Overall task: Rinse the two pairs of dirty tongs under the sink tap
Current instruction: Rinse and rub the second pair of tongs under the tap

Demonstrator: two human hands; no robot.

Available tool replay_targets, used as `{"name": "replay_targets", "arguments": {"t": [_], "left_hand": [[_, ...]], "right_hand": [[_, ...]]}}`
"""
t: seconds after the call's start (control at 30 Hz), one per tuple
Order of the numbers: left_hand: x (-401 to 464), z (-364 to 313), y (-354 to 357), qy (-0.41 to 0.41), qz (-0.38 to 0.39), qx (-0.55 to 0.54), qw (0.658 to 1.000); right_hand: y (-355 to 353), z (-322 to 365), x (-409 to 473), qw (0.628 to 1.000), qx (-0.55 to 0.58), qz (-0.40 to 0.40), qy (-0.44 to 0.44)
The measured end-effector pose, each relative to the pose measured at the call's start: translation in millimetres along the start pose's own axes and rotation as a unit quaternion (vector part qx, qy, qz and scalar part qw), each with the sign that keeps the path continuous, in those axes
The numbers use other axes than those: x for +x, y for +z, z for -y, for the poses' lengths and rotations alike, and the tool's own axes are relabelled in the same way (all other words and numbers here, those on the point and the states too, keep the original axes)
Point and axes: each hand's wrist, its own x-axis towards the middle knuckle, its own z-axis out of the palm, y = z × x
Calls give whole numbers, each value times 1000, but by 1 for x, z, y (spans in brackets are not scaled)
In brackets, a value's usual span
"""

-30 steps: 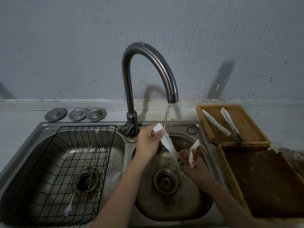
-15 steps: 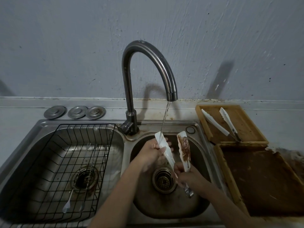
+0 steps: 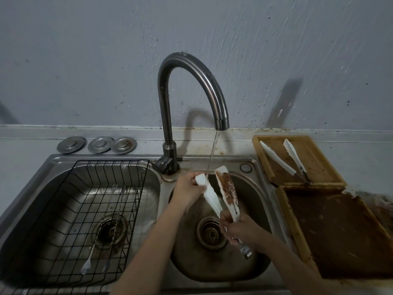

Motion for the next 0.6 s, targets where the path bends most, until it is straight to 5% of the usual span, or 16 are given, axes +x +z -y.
{"name": "replay_targets", "arguments": {"t": [0.1,0.33,0.5,0.6], "left_hand": [[2,5,-5,-14,-19,61,998],[13,19,-21,-63,-102,39,992],[13,20,-11,-75,-79,-59,992],[11,18,-10,-40,-26,58,997]], "right_hand": [[1,-1,-1,999,-3,-10,31],[-11,9,-17,998,5,19,-58],[-17,23,-19,984,131,58,-108],[-18,32,-18,977,152,58,-138]]}}
